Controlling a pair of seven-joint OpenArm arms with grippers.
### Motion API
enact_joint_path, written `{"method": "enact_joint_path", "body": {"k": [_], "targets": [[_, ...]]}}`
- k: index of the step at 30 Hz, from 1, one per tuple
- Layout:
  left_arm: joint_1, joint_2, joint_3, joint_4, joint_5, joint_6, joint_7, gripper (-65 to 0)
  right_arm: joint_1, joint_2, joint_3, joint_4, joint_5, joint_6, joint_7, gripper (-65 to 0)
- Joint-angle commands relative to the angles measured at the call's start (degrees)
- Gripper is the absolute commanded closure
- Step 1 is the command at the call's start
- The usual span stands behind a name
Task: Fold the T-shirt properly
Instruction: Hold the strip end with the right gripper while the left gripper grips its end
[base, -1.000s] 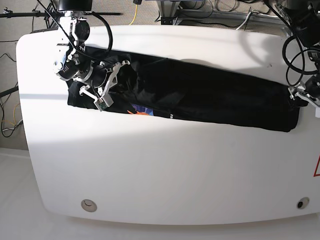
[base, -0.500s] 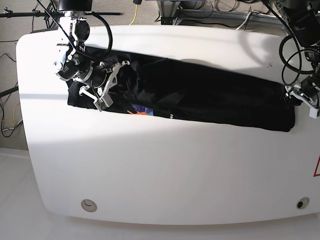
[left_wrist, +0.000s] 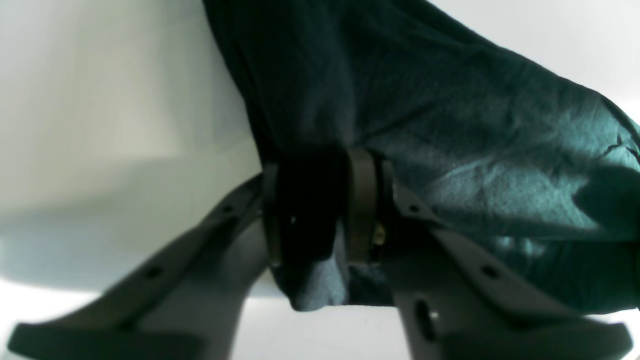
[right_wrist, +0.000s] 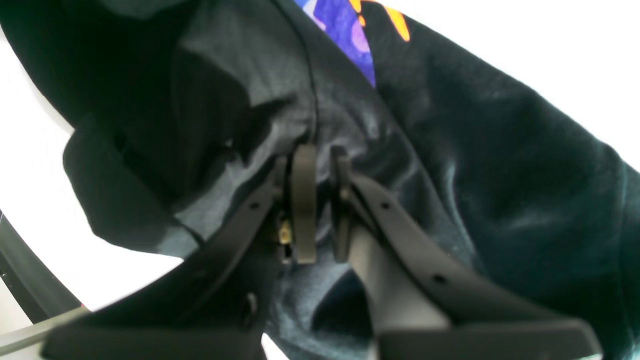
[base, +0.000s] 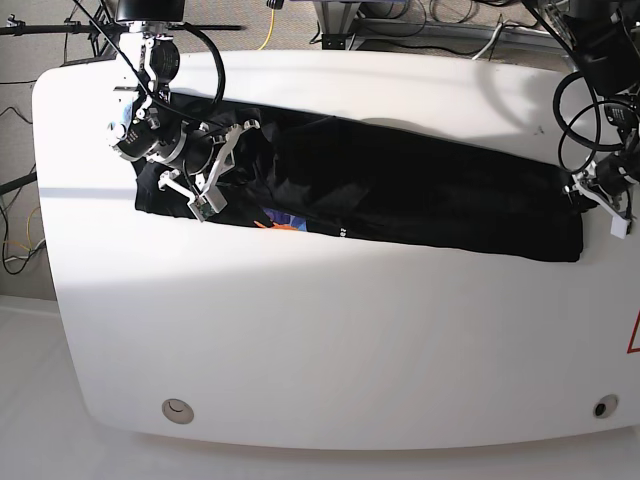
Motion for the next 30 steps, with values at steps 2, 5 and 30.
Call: {"method": "enact_joint_path", "body": {"k": [2, 5, 30], "targets": [[-0.78, -1.02, -0.57, 1.45, -0.42, -0.45, -1.19, -36.5, 0.66, 0.27, 0.03, 0.99, 0.60, 0.24, 1.17, -4.7], [-0.65, -1.36, -0.62, 1.49, 0.16, -0.45, -2.87, -42.1, 0.57, 0.16, -0.01, 0.84, 0.51, 0.24, 1.02, -4.7], [1.06, 0.67, 0.56, 10.96, -0.09, -0.45, 4.16, 0.0, 0.46, 0.20, 0.00, 0.80, 0.17, -0.06, 0.95, -4.4]]}}
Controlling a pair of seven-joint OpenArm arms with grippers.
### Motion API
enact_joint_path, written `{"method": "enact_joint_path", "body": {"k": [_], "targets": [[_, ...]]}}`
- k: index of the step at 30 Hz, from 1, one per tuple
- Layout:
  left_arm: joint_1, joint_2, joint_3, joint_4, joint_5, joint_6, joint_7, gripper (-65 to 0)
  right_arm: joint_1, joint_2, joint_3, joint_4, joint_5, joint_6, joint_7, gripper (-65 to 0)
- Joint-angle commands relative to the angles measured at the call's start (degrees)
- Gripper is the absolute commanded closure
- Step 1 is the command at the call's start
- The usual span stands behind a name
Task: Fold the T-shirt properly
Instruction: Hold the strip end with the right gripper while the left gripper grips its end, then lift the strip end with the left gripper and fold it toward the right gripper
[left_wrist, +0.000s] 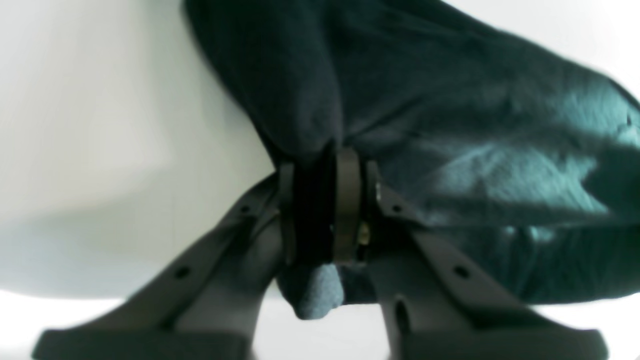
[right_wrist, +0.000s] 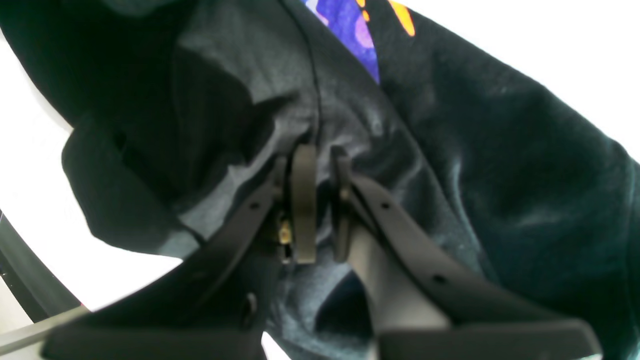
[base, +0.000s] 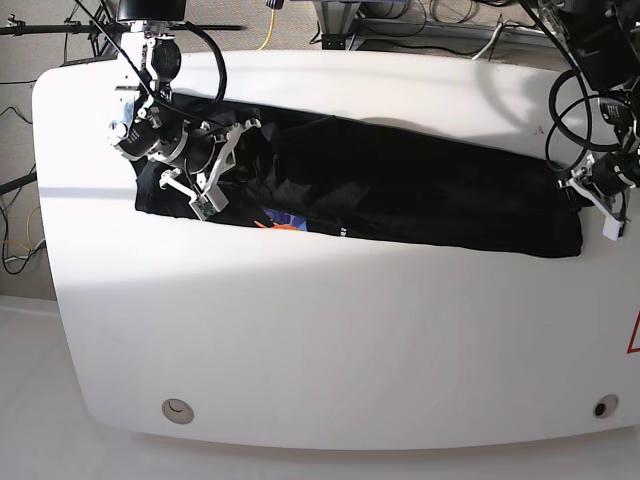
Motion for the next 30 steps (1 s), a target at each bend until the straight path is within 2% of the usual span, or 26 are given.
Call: {"method": "enact_joint_path", "body": {"k": [1, 8, 16, 22, 30], "targets": [[-0.39, -0.36, 0.07, 5.49, -1.46, -0.34, 1.09, 0.0, 0.65, 0.42, 0.08, 0.97, 0.82, -0.03, 0.94, -4.4], [2.09, 1.58, 0.42, 17.12, -3.40, -0.34, 5.76, -0.3, 0.81, 0.38, 0.26, 0.97, 0.96, 0.00, 1.17, -4.3], [3.22, 2.41, 0.30, 22.10, -6.56, -0.34, 8.66, -0.7, 0.89, 0.44, 0.30, 0.88, 0.91, 0.02, 1.29, -4.1], [2.61, 1.23, 1.05, 24.65, -10.69, -0.34, 12.40, 0.0, 0.78, 0.36, 0.29, 1.01, 0.56, 0.09, 1.24, -4.0], [2.92, 2.63, 4.01, 27.87, -10.54, -0.34, 15.89, 0.0, 0.66, 0.29, 0.37, 1.00, 0.59, 0.06, 1.27, -4.3]]}}
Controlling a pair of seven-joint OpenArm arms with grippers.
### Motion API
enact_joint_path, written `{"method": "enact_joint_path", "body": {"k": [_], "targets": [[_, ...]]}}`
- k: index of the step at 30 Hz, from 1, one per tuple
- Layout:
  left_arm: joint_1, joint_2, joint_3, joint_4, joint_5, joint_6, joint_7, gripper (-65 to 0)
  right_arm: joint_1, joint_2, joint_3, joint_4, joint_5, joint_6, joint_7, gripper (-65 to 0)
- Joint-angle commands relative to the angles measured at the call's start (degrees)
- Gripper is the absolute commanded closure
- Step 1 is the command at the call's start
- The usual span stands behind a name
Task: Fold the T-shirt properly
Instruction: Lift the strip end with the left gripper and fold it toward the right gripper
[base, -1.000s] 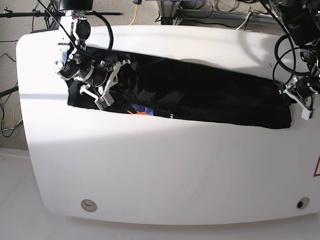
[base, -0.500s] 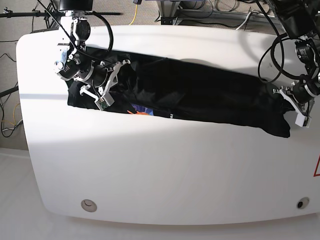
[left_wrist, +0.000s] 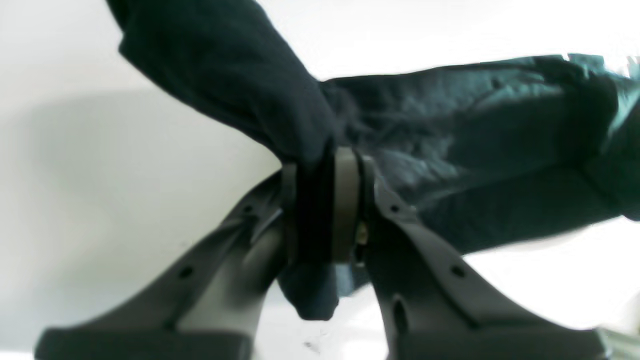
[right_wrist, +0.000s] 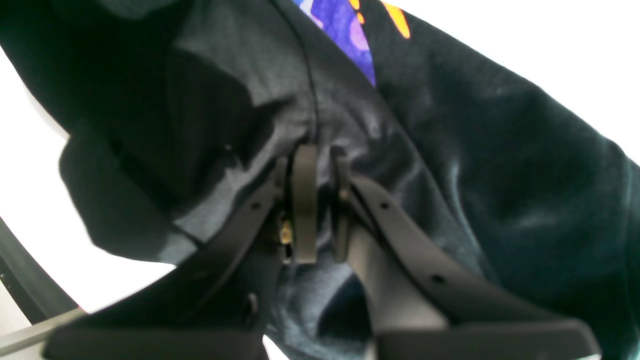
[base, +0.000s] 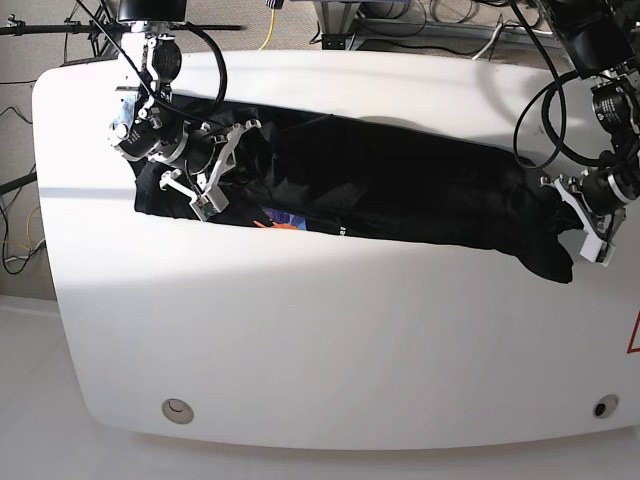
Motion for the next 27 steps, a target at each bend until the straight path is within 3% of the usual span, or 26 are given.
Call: {"method": "enact_joint_path", "body": {"k": [1, 14, 27], "targets": [[-0.47, 0.25, 0.90, 2.21, -0.31, -0.10, 0.12, 0.0, 0.50, 0.51, 0.26, 0.97, 0.95, 0.04, 1.19, -4.3], [0.81, 9.61, 11.38, 7.64, 1.84, -0.10, 0.65, 0.0, 0.70, 0.40, 0.27, 1.09, 0.59, 0.07, 1.39, -4.1], [0.74, 18.08, 16.02, 7.78, 2.51, -0.10, 1.24, 0.0, 0.62, 0.28, 0.44, 1.09, 0.70, -0.01, 1.23, -3.6]]}}
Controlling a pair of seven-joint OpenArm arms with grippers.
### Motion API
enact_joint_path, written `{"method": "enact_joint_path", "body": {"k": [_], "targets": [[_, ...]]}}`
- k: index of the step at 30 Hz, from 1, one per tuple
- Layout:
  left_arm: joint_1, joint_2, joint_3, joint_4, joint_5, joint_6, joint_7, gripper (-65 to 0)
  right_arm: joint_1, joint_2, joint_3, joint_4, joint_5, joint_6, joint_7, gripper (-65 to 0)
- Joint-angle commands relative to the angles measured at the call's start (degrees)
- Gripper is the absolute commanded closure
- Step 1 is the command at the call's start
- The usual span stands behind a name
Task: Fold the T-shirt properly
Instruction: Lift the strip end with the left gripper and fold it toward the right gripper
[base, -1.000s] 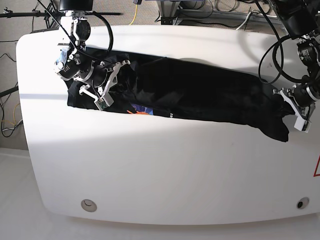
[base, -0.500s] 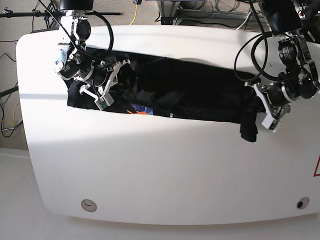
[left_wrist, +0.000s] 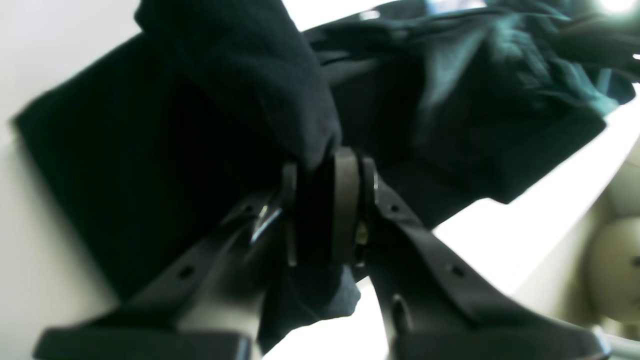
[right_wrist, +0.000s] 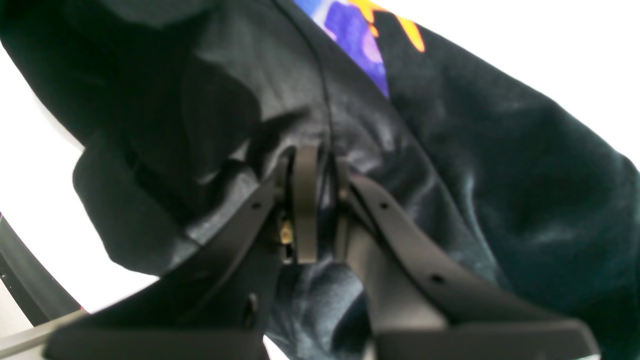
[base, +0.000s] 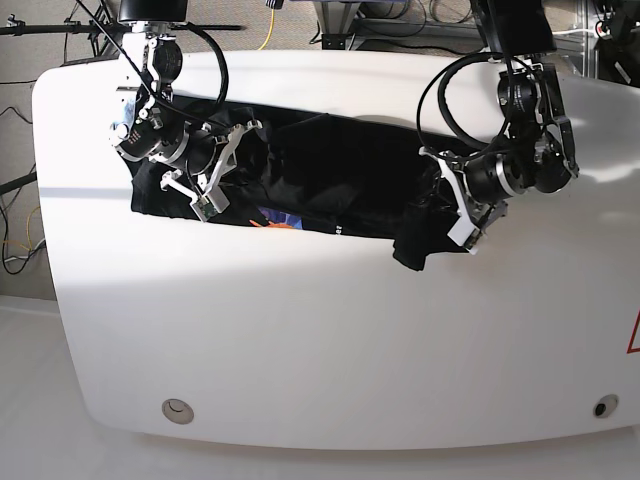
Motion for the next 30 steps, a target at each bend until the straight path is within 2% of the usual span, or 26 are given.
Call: {"method": "enact_joint_path", "body": {"k": [1, 17, 23, 30], "targets": [[-1.02, 0.88, 0.37, 1.21, -1.45, -0.23, -1.05, 0.0, 0.60, 0.43, 0.27, 1.10, 0.71, 0.01, 1.13, -3.6], [-1.25, 6.88, 4.33, 1.18, 2.57, -0.23, -0.88, 0.0, 0.48, 0.44, 0.11, 0.98, 0.80, 0.27, 0.54, -4.0], [-1.46, 7.97, 4.40, 0.83, 1.50, -0.23, 0.62, 0.0, 0.51, 0.44, 0.03, 0.94, 0.78, 0.22, 0.39, -4.1], [-2.02, 8.11, 4.08, -0.91, -2.81, -0.23, 4.22, -0.7, 0.15, 0.50, 0.18, 1.00, 0.78, 0.09, 0.16, -4.1]]}}
